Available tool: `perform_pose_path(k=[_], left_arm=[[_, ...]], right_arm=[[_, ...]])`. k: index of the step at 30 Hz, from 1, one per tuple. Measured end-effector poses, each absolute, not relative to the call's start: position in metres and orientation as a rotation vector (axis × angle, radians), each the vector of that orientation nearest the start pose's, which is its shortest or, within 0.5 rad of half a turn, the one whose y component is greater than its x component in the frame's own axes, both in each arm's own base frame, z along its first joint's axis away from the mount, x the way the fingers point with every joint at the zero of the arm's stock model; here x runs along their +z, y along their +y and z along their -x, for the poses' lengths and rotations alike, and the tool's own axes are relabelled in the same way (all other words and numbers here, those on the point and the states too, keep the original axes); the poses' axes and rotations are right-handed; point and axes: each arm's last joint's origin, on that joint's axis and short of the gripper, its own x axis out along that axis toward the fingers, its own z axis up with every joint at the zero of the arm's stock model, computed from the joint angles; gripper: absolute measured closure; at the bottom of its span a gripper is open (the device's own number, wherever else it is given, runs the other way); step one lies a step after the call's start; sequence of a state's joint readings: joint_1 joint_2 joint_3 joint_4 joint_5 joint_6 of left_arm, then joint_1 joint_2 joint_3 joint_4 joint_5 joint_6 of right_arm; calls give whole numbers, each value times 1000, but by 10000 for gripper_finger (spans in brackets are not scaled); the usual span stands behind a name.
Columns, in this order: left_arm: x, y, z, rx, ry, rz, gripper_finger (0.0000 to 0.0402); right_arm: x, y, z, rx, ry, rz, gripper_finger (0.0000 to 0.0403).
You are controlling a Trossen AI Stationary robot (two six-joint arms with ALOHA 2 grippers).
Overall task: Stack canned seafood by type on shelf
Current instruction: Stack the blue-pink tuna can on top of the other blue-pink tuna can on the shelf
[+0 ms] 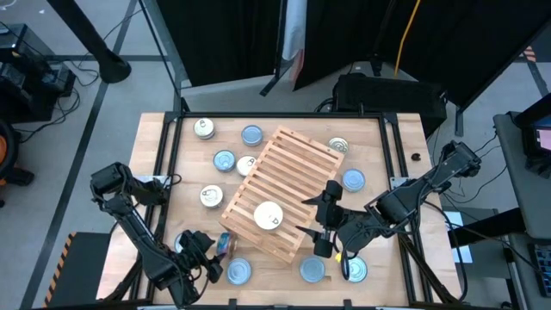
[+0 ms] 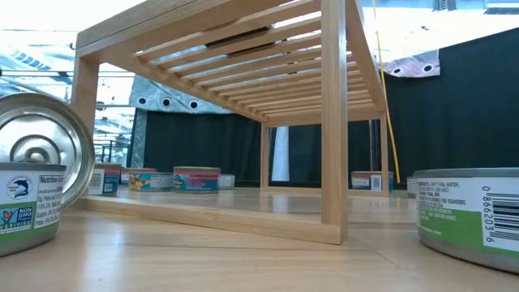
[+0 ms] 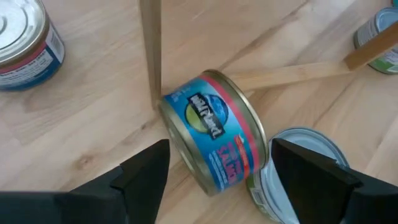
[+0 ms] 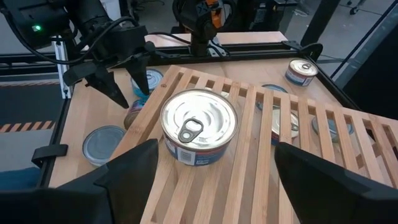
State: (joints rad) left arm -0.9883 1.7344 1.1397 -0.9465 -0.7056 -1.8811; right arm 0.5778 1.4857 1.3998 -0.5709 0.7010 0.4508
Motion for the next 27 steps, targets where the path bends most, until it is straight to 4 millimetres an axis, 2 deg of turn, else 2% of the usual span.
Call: perform_pose_path(k=[9, 17, 22, 27], left_arm=[[174, -246, -191, 680, 701, 589, 49], [155, -244, -202, 733, 710, 561, 40], [152, -243, -204, 731, 732, 529, 62], [152, -245, -200, 718, 762, 509, 131]], right_arm=[[350, 162, -274, -225, 489, -65, 90], [350, 165, -272, -217, 489, -68, 90], [350, 165, -272, -216, 490, -62, 90], [350, 165, -272, -213, 491, -51, 90]])
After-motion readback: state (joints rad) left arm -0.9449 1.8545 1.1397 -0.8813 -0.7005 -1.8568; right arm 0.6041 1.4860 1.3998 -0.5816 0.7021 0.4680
